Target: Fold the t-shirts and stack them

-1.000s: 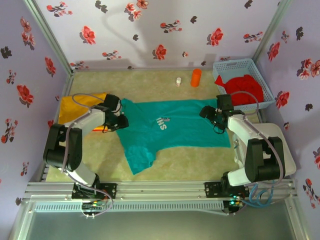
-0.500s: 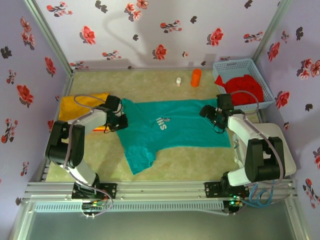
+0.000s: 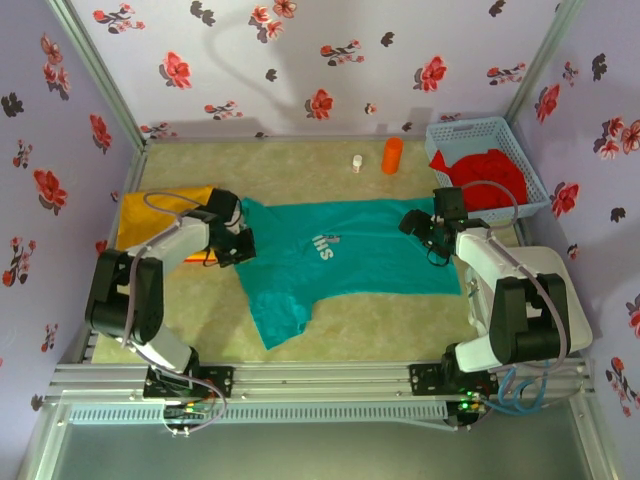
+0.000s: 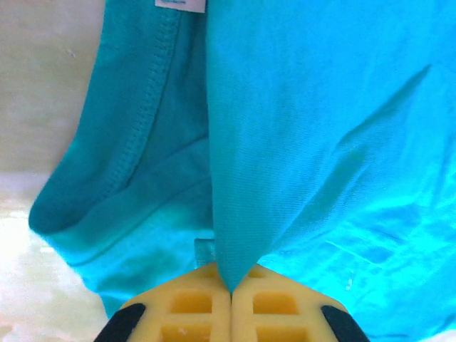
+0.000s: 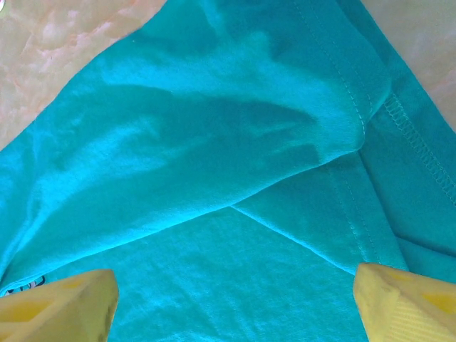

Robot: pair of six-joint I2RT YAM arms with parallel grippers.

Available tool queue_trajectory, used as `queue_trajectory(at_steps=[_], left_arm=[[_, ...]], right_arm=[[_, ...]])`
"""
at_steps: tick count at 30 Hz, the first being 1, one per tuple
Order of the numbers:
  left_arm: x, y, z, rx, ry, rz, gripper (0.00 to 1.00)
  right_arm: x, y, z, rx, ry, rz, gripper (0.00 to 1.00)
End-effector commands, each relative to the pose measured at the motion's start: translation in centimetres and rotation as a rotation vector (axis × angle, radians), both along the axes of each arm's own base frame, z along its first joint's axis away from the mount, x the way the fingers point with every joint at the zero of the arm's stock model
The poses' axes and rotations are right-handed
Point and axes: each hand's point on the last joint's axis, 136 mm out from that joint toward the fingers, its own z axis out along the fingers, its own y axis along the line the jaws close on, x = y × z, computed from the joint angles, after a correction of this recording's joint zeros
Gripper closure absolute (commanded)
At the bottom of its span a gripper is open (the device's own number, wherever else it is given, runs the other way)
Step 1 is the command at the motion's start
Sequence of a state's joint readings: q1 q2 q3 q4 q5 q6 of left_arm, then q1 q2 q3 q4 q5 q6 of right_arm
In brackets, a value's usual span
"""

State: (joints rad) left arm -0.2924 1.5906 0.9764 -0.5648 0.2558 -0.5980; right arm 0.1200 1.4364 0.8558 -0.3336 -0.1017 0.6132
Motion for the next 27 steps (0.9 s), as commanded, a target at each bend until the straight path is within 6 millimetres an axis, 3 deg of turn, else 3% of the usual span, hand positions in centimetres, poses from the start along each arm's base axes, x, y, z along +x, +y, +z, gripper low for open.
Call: queue_trajectory(at_steps=[1, 8, 11, 13, 17, 21, 24, 27], left_arm=[[-0.4, -0.5, 1.7, -0.052, 0.027, 0.035, 1.0], [-1.4, -0.8, 1.1, -0.09, 0.059, 0.049, 0.99], [-1.7, -0.5, 0.9, -0.079, 0.07, 0.039, 0.77], [-1.3, 0.1, 2.0, -0.041, 0.046, 0.033, 0.68], [1.4, 2.0, 5.9, 0.037, -0.06, 0.039, 0.62], [5.5, 2.1, 9.2, 0.023, -0.169, 0.04, 0.61], [8.1, 1.1, 9.5, 0.001, -0.192, 0.027, 0.61], [10.1, -0.3, 8.5, -0.048, -0.19, 0.022, 0.62]], right_arm=[[0.2, 0.0, -0.1, -0.001, 0.002, -0.002, 0.14], [0.0, -0.9, -0.4, -0.048, 0.016, -0.026, 0.14], [0.4, -1.5, -0.4, -0.088, 0.039, -0.039, 0.14], [1.0, -1.6, 0.1, -0.105, 0.049, -0.037, 0.14], [2.6, -2.2, 1.2, -0.165, 0.05, -0.023, 0.14], [4.6, -2.2, 2.0, -0.189, 0.04, -0.013, 0.14], [6.4, -1.8, 1.7, -0.183, 0.039, 0.001, 0.14], [8.4, -0.6, 1.3, -0.146, 0.036, 0.047, 0.16]])
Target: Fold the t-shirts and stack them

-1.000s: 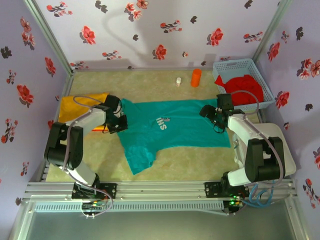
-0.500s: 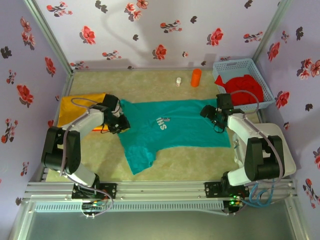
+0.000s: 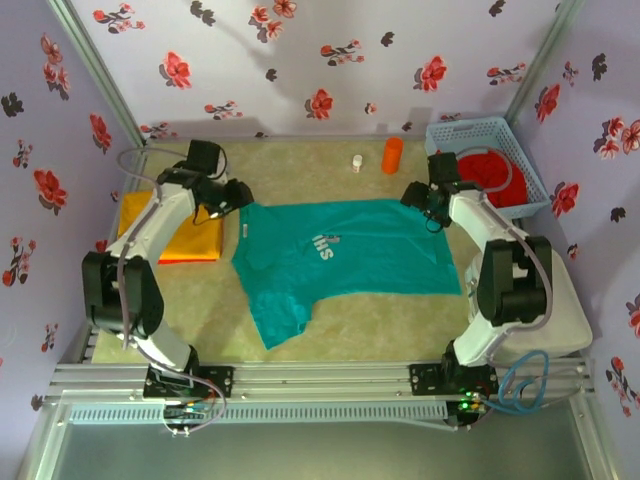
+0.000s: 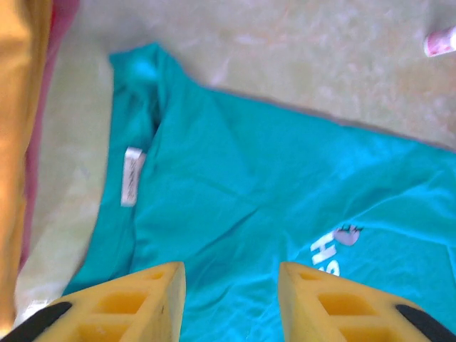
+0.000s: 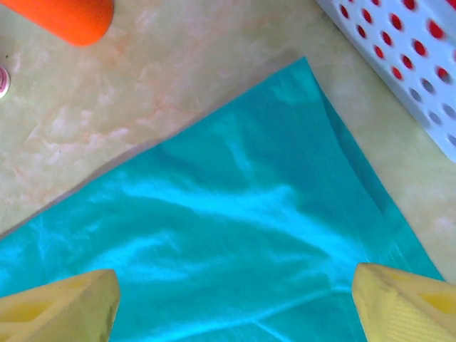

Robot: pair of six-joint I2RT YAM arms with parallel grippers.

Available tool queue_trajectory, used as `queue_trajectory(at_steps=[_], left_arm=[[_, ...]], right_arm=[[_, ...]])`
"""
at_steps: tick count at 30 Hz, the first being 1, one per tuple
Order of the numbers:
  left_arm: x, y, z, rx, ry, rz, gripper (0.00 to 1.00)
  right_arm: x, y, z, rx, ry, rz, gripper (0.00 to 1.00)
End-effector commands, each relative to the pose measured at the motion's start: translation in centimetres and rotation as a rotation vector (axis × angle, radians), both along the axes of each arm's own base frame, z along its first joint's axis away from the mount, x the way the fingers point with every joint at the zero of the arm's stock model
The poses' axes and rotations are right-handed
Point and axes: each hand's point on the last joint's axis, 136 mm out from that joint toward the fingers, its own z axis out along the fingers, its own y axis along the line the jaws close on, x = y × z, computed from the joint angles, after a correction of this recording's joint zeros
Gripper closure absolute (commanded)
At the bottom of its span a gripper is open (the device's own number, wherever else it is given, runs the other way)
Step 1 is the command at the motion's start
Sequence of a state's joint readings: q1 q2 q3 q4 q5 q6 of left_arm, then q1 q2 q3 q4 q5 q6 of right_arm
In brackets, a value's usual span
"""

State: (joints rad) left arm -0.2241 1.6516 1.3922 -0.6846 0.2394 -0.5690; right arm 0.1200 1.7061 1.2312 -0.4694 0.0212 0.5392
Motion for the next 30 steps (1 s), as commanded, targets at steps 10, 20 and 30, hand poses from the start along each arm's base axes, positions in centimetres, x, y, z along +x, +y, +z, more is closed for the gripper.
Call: queue_trajectory(at_steps=[10, 20, 30], left_arm=[[4.2, -4.6, -9.7, -0.102, 0.156, -0.08, 0.64], [3.8, -0.8, -15.3, 0.004, 0.284, -0.012, 0.66], [5.7, 0.3, -15.8, 0.058, 0.301, -0.061, 0.67]], right_arm=[[3.4, 1.6, -5.2, -0.001, 0.163, 0.084, 0.14], [4.2, -0.1, -7.9, -0.09, 0.234, 0.054, 0.15], [5.3, -0.7, -8.1, -0.116, 0.223, 0.043, 0.14]])
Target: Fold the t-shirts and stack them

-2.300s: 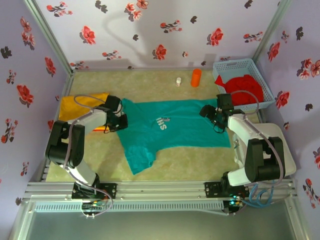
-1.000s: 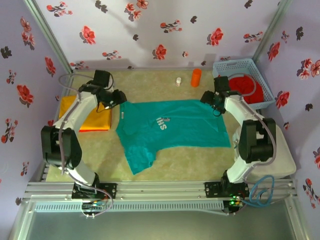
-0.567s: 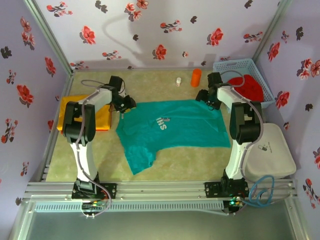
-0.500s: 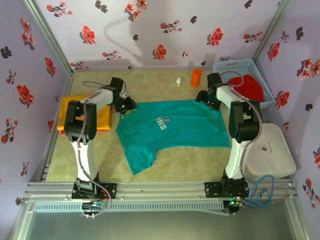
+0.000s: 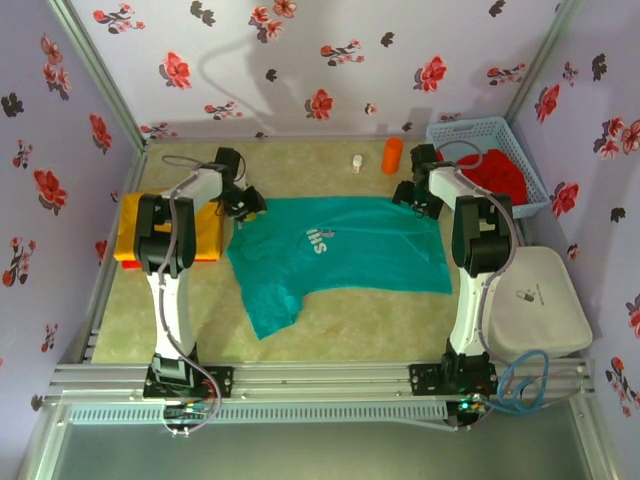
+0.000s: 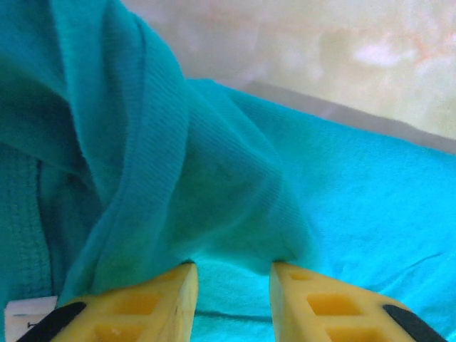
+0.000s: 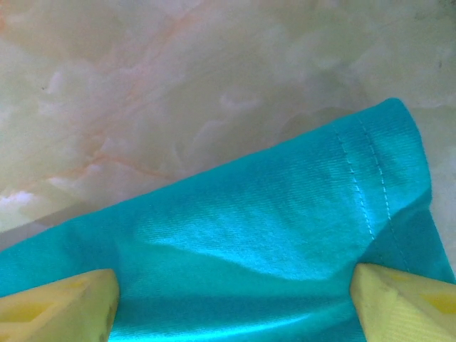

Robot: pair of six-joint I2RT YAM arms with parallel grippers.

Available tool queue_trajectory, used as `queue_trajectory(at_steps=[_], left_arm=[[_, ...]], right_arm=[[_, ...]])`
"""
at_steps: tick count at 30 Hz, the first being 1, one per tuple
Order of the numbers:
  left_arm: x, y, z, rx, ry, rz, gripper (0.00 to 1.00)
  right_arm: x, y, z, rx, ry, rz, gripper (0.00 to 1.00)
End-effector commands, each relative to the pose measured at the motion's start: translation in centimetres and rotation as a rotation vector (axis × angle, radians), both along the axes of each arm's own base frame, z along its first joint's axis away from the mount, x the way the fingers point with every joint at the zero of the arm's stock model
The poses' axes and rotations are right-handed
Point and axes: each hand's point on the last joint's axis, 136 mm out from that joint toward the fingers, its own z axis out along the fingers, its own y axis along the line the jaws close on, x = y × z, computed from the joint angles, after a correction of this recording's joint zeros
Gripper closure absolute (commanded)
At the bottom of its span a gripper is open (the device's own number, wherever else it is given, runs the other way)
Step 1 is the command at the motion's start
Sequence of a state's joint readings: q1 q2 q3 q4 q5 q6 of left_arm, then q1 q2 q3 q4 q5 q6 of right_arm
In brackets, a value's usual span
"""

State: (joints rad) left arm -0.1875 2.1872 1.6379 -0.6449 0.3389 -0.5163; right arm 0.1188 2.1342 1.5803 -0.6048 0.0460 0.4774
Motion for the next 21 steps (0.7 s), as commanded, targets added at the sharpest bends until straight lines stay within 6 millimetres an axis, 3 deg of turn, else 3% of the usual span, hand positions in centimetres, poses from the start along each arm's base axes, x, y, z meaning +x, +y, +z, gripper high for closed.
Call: queue_trajectory(at_steps=[1, 6, 11, 16, 21], left_arm=[[-0.4, 1.5, -1.6, 0.078, 0.045, -0.027, 0.67], [0.2, 1.2, 1.3, 0.074, 0.002, -0.065, 0.65], [-0.7, 1.4, 5.5, 0.08, -0.054, -0.087, 0.62], [-3.0, 1.4, 9.9, 0.091, -0.125, -0.096, 0.58], [-6.6, 1.2, 12.3, 0.084, -0.174, -0.093, 0.51]], right_arm=[[0.3, -0.7, 0.0, -0.038, 0.005, 0.008, 0.14], [1.2, 0.3, 2.2, -0.011, -0.078, 0.062, 0.12], [0.7, 1.3, 6.5, -0.008, -0.168, 0.088, 0.07], [-2.3, 1.1, 8.9, -0.044, -0.199, 0.082, 0.03], [-6.5, 1.2, 9.9, 0.023, -0.224, 0.054, 0.01]])
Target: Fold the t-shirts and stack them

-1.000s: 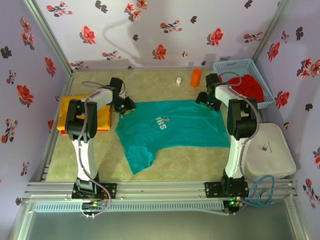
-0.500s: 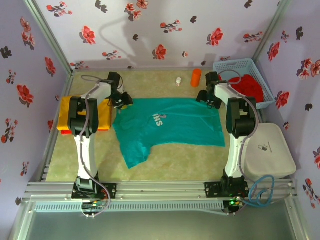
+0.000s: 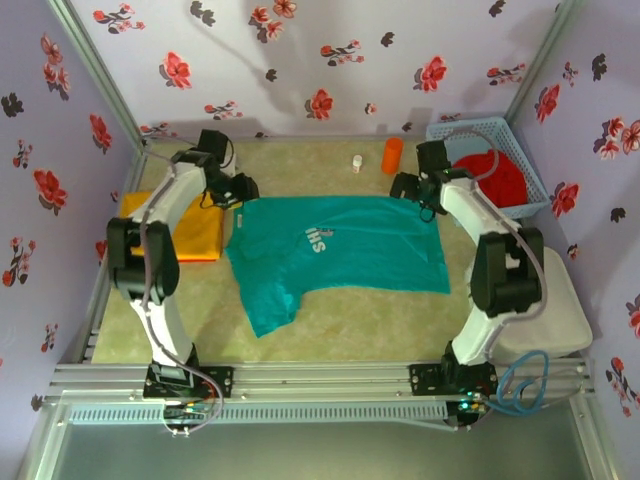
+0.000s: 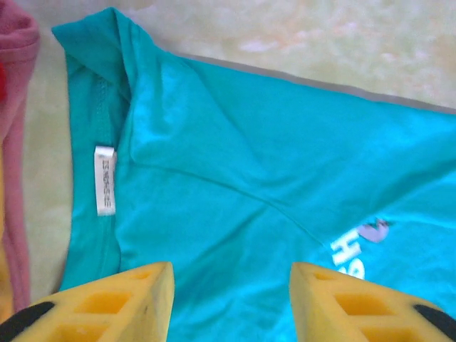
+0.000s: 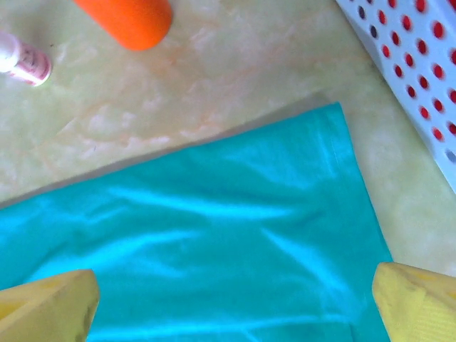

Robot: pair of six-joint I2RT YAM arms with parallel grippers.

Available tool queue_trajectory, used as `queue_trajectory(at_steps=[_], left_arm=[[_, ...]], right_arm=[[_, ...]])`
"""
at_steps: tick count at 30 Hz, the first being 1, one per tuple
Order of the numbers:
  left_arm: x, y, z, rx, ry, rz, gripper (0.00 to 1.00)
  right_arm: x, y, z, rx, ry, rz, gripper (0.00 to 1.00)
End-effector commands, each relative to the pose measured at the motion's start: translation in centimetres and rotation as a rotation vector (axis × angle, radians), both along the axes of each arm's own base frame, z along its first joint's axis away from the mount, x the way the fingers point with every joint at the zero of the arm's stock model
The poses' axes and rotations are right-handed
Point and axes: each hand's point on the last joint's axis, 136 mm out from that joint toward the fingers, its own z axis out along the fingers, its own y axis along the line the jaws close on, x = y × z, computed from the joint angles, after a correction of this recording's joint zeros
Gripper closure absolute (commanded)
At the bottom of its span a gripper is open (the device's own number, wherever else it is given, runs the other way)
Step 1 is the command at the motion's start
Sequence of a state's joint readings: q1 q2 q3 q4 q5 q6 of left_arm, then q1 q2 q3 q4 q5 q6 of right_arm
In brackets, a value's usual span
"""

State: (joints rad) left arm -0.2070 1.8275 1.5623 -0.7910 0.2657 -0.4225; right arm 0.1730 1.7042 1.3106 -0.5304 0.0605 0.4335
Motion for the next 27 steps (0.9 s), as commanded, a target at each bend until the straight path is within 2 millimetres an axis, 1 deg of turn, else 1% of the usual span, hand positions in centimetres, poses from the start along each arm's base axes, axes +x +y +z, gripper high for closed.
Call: queue_trajectory(at_steps=[1, 4, 6, 10, 11, 13, 15, 18, 23, 27], left_arm=[[-3.2, -0.1, 0.6, 0.017, 0.003, -0.02, 0.5], [-6.3, -0.4, 0.5, 0.011, 0.002, -0.033, 0.47], [-8.7, -0.3, 0.3, 0.0, 0.011, -0.019, 0.46], [-14.1, -0.2, -0.5, -0.027, 0.06, 0.025, 0.46], [-15.6, -0.2, -0.6, -0.037, 0.071, 0.038, 0.47], [-18.4, -0.3, -1.4, -0.049, 0.109, 0.063, 0.48], [-21.2, -0.7, -2.5, -0.053, 0.16, 0.075, 0.5], [-24.6, -0.9, -4.2, -0.029, 0.219, 0.091, 0.5], [-29.0, -1.0, -7.0, -0.039, 0.304, 0.157, 0.51], [-31.1, -1.0, -8.2, -0.063, 0.333, 0.187, 0.56]], right_arm=[[-2.7, -0.4, -0.5, 0.033, 0.023, -0.038, 0.01], [-5.8, -0.9, -1.3, 0.04, 0.073, -0.063, 0.01], [-7.9, -1.2, -2.1, 0.04, 0.118, -0.078, 0.01], [-10.8, -1.3, -2.4, 0.071, 0.135, -0.095, 0.01], [-11.6, -1.5, -2.5, 0.075, 0.132, -0.111, 0.02], [-12.8, -2.1, -2.5, 0.076, 0.113, -0.142, 0.08], [-14.2, -3.1, -2.8, 0.059, 0.101, -0.195, 0.13], [-15.5, -3.8, -3.5, 0.065, 0.09, -0.244, 0.15], [-16.4, -3.9, -4.0, 0.063, 0.124, -0.253, 0.15], [-16.8, -4.2, -4.4, 0.052, 0.14, -0.265, 0.15]])
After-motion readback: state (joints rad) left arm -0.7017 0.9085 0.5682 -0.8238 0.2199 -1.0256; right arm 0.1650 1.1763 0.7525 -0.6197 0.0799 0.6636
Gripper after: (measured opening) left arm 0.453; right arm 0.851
